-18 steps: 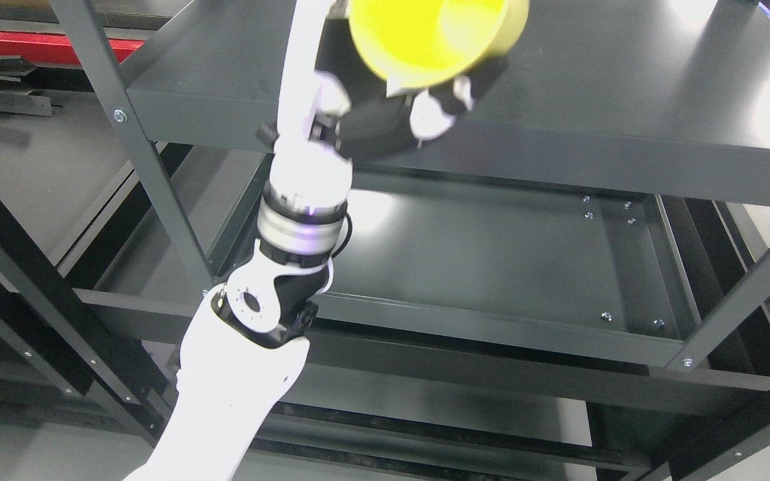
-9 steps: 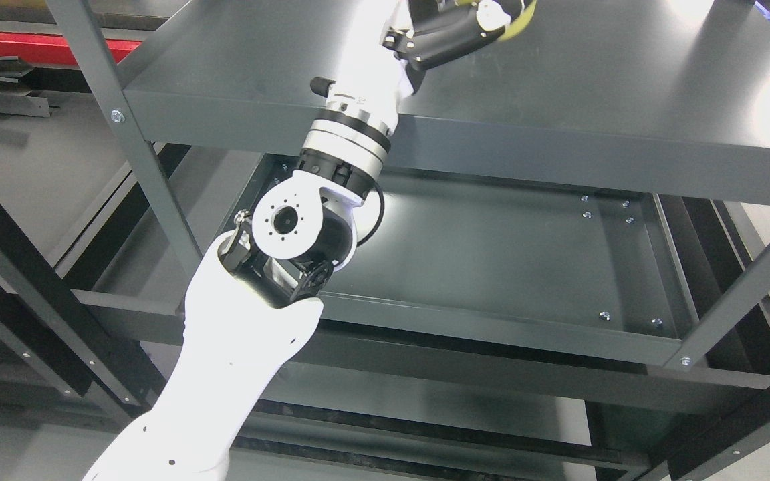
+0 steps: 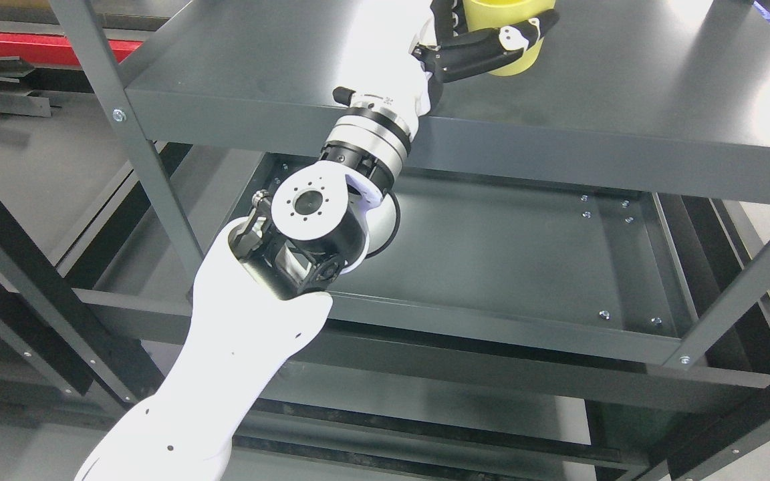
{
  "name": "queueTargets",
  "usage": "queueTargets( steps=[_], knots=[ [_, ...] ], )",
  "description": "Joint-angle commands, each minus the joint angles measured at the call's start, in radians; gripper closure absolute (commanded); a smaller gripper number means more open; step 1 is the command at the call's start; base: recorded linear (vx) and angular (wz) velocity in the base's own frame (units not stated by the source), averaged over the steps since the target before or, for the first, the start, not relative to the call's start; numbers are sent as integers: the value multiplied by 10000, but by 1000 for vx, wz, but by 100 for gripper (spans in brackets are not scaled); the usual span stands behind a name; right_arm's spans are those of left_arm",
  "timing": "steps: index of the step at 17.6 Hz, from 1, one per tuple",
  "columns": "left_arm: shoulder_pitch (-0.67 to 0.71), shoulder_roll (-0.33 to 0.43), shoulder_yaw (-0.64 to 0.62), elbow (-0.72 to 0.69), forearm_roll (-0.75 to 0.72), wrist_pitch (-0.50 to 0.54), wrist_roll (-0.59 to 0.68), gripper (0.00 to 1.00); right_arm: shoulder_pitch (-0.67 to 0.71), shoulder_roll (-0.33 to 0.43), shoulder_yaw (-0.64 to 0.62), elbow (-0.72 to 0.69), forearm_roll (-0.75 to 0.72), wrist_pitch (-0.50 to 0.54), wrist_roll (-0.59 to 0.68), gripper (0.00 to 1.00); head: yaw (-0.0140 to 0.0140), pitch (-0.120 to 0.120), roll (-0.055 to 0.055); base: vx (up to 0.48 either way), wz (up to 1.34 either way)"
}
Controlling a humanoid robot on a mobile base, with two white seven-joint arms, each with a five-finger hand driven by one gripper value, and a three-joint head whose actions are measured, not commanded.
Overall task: Place yellow IKEA cup on middle right shelf
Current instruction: 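Release the yellow cup on the shelf and open the left hand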
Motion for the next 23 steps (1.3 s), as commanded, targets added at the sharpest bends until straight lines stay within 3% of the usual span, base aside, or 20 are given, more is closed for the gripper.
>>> queueTargets(
  steps=[1, 3, 9, 13, 19, 23],
  knots=[
    [-101, 174, -281, 12, -171, 120, -39, 28, 138, -175, 168, -14, -245, 6, -8, 1, 0, 0, 0, 0, 0],
    [-85, 174, -220, 12, -432, 120, -54, 18, 138, -175, 168, 1, -245, 6, -8, 1, 0, 0, 0, 0, 0],
    [-55, 174, 240, 12, -633, 120, -70, 3, 138, -175, 168, 1, -245, 6, -8, 1, 0, 0, 0, -11, 23],
    [-24, 174, 623, -3, -817, -63, -70, 1, 138, -175, 168, 1, -245, 6, -8, 1, 0, 0, 0, -6, 45],
    [373, 174, 900, -3, -817, -1993, -374, 1, 138, -175, 168, 1, -245, 6, -8, 1, 0, 0, 0, 0, 6],
    [1032, 174, 1298, -3, -832, -3925, -2334, 1, 138, -175, 168, 1, -245, 6, -8, 1, 0, 0, 0, -48, 27]
  ],
)
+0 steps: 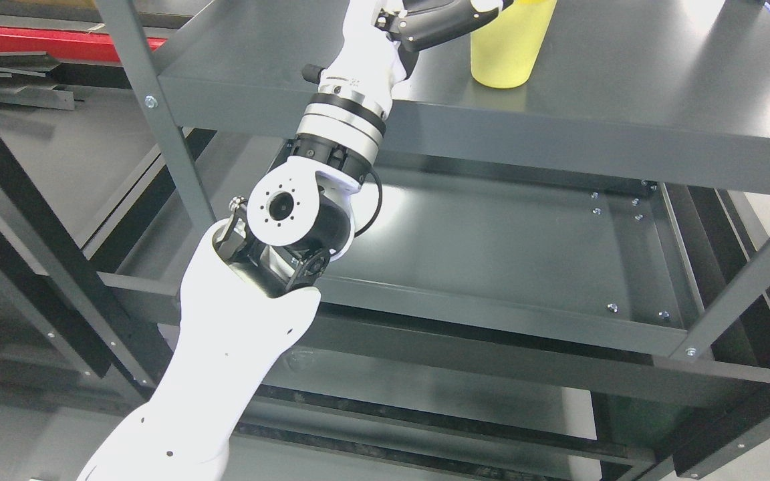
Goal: Place yellow IKEA cup on middle right shelf
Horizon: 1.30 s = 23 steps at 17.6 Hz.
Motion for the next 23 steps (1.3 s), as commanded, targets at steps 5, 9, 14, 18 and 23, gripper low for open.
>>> queueTargets(
  steps=[5, 9, 14, 18, 23],
  knots=[
    [2142, 687, 1465, -6, -410, -4427, -3432, 1, 139, -175, 169, 1, -245, 7, -8, 1, 0, 0, 0, -109, 15],
    [3599, 1272, 994, 24, -410, -6933, -3449, 1, 139, -175, 169, 1, -245, 7, -8, 1, 0, 0, 0, -112, 177],
    [6743, 1565, -204, -6, -441, -8011, -3419, 1, 139, -175, 169, 1, -245, 7, -8, 1, 0, 0, 0, -119, 229],
    [8095, 1091, 544, 101, -456, -6532, -3296, 1, 139, -175, 169, 1, -245, 7, -8, 1, 0, 0, 0, -167, 220],
    [9185, 175, 1714, 116, -2306, -4130, -3403, 1, 139, -175, 169, 1, -245, 7, -8, 1, 0, 0, 0, -126, 100]
  ],
)
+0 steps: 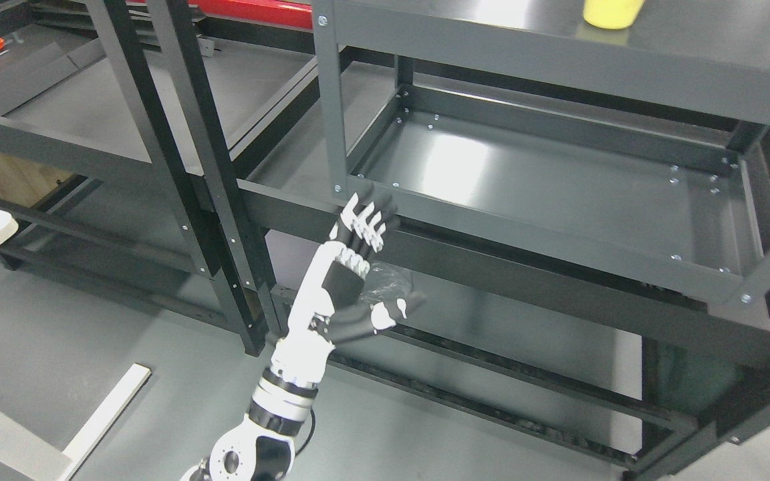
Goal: Place yellow IKEA cup on middle right shelf
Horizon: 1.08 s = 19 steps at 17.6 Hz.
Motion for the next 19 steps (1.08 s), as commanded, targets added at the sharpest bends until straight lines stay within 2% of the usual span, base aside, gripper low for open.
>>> queueTargets(
  steps=[1, 4, 7, 13, 15, 19],
  knots=[
    [1518, -591, 928, 59, -1469, 696, -77, 1, 139, -175, 169, 1, -245, 7, 3, 1, 0, 0, 0, -116, -190],
    [1596, -591, 1812, 121, -1562, 1492, -62, 1, 139, -175, 169, 1, -245, 7, 3, 1, 0, 0, 0, -96, -303],
    [1596, -591, 2903, 136, -1562, 1571, -77, 1, 139, -175, 169, 1, -245, 7, 3, 1, 0, 0, 0, -73, -269],
    [2515, -591, 3580, 106, -1577, 2123, -61, 1, 139, -175, 169, 1, -245, 7, 3, 1, 0, 0, 0, -30, -119],
    [2501, -591, 4039, 121, -1577, 2153, -77, 1, 139, -175, 169, 1, -245, 7, 3, 1, 0, 0, 0, -8, -31],
    [2486, -591, 4164, 105, -1577, 2200, -62, 1, 139, -175, 169, 1, -245, 7, 3, 1, 0, 0, 0, 0, 0]
  ],
)
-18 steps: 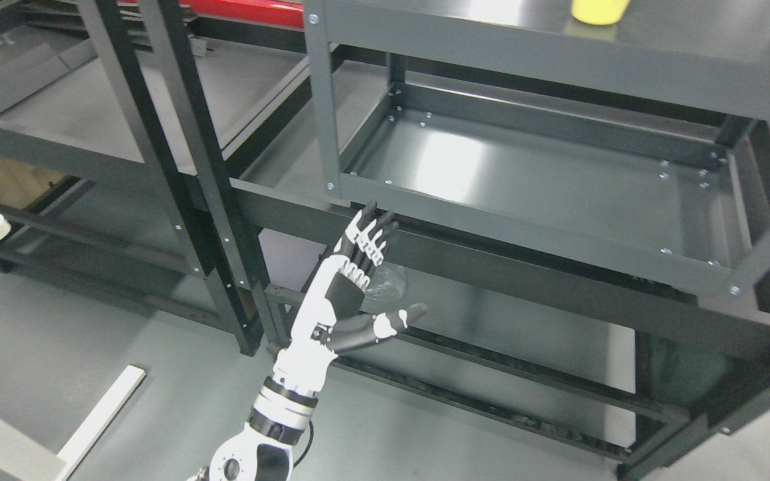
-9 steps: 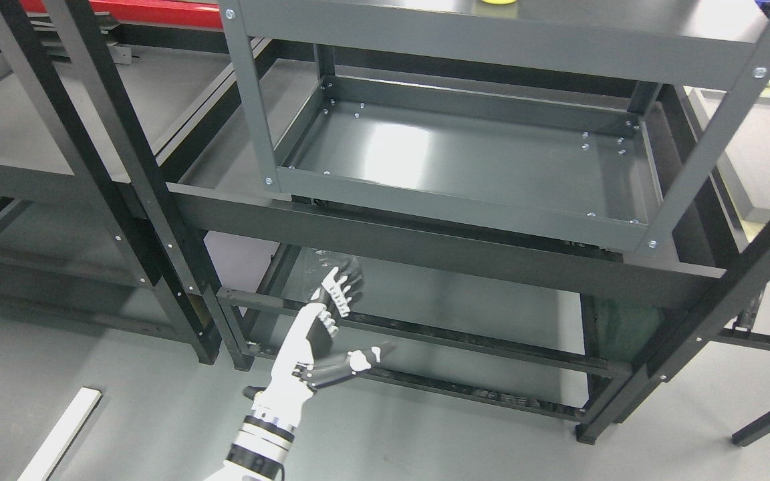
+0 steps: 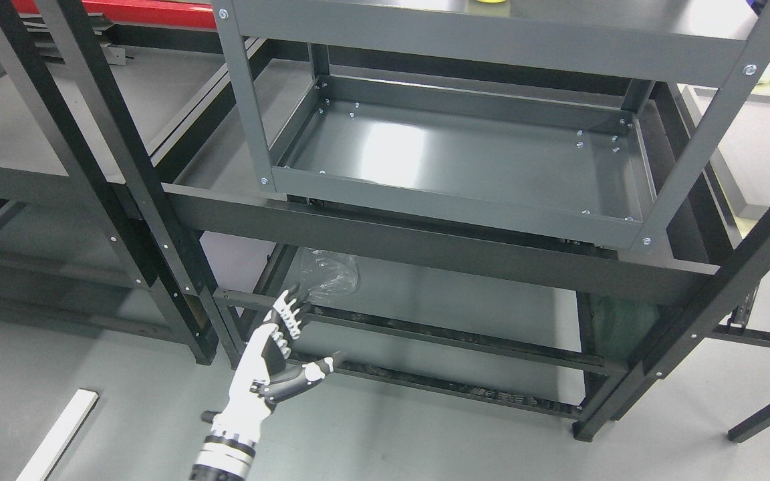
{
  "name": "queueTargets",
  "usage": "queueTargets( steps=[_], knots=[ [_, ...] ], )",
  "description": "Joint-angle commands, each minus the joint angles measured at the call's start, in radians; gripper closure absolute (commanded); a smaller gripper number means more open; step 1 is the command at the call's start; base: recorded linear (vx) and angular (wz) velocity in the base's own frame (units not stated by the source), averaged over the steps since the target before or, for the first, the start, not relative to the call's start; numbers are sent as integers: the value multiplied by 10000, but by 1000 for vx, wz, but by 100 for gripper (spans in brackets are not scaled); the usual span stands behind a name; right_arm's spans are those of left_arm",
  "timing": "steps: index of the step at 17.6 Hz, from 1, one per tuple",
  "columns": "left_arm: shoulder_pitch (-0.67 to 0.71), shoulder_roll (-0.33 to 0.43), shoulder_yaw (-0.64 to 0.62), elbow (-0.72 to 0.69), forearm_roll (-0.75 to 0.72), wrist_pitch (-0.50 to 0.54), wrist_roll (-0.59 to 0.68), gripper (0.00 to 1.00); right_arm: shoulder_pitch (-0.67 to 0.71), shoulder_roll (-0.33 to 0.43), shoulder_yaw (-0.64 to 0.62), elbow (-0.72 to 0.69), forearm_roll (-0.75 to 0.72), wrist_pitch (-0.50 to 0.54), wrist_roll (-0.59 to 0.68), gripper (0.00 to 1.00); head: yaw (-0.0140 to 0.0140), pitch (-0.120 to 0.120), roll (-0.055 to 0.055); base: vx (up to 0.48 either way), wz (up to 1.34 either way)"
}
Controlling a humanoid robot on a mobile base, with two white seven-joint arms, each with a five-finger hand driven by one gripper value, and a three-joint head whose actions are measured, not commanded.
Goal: Place yellow IKEA cup on middle right shelf
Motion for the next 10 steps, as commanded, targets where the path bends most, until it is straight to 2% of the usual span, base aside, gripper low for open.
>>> queueTargets(
  steps=[1, 10],
  knots=[
    [151, 74, 1202, 2, -33, 59, -11, 1, 139, -175, 169, 1, -245, 7, 56, 1, 0, 0, 0, 0, 0],
    [44, 74, 1247, 2, -32, 59, -11, 1, 139, -175, 169, 1, -245, 7, 56, 1, 0, 0, 0, 0, 0]
  ],
)
